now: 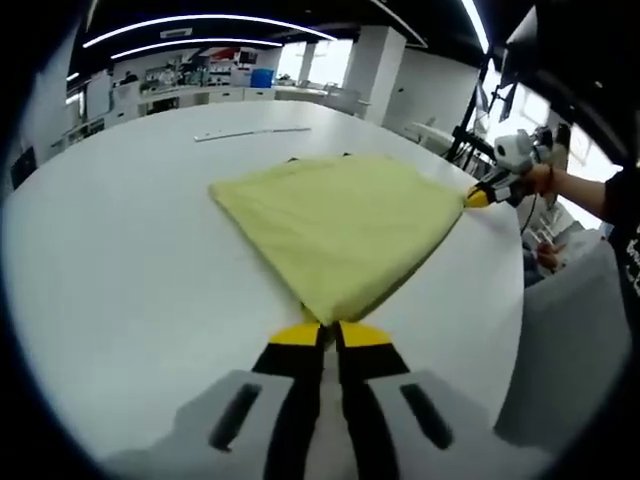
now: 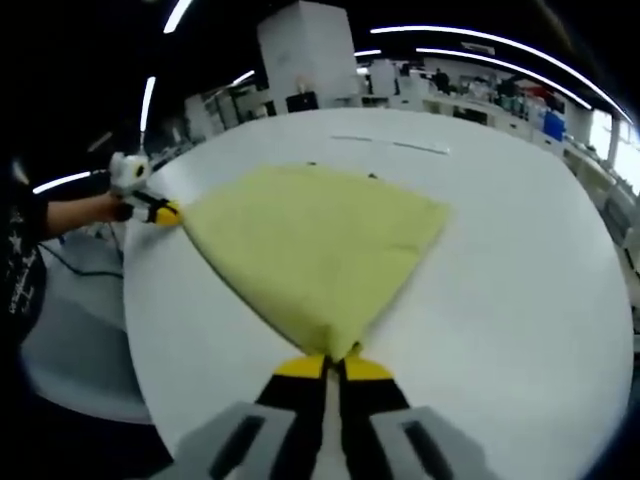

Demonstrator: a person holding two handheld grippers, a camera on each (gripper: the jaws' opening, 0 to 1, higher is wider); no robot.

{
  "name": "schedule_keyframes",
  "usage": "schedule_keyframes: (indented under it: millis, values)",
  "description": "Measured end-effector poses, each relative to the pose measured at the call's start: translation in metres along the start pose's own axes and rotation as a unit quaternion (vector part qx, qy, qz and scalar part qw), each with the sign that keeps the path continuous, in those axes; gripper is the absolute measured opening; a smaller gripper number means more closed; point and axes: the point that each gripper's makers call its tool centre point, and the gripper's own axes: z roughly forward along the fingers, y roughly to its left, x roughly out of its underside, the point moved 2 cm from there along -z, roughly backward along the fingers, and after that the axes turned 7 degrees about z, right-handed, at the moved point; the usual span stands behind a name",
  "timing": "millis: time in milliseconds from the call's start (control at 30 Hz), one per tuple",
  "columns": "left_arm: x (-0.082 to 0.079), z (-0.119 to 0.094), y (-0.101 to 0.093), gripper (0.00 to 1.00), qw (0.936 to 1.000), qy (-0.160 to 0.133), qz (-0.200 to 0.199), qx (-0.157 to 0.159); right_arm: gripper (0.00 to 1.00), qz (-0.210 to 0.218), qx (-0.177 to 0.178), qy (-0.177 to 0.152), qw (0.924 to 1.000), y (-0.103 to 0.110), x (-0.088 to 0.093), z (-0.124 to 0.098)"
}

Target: Fold the garment on the visible template until the final outline fits inside the template.

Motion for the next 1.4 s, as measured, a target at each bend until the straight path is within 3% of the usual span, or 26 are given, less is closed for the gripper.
schedule_keyframes:
  millis: [100, 167, 233, 467, 633, 1033, 1400]
  values:
    - [0.001, -0.001, 0.005, 0.25, 0.9998, 0.004, 0.001, -0.018, 0.12, 0.003, -0.001, 0.000, 1.0000, 0.003, 0.000, -0.001]
    - [-0.001, -0.004, 0.005, 0.38, 0.9995, 0.000, -0.004, -0.030, 0.28, 0.001, -0.003, 0.000, 1.0000, 0.006, 0.001, -0.002]
    - [-0.005, -0.008, 0.005, 0.43, 0.9992, -0.008, -0.011, -0.037, 0.39, -0.013, -0.001, -0.003, 0.9999, 0.008, -0.001, -0.003]
    - [-0.020, -0.020, 0.005, 0.63, 0.9981, -0.028, -0.011, -0.054, 0.63, -0.011, 0.000, -0.016, 0.9998, 0.017, -0.011, -0.011]
    - [-0.021, -0.028, -0.003, 0.73, 0.9981, -0.021, -0.013, -0.057, 0.76, -0.013, 0.010, -0.029, 0.9994, 0.024, -0.019, -0.021]
    - [-0.034, -0.052, -0.017, 0.99, 0.9975, -0.017, -0.026, -0.064, 0.94, -0.002, 0.019, -0.048, 0.9987, 0.044, -0.032, -0.044]
    - [-0.032, -0.067, -0.026, 0.99, 0.9960, -0.011, -0.045, -0.077, 1.00, 0.007, 0.019, -0.057, 0.9982, 0.065, -0.040, -0.062]
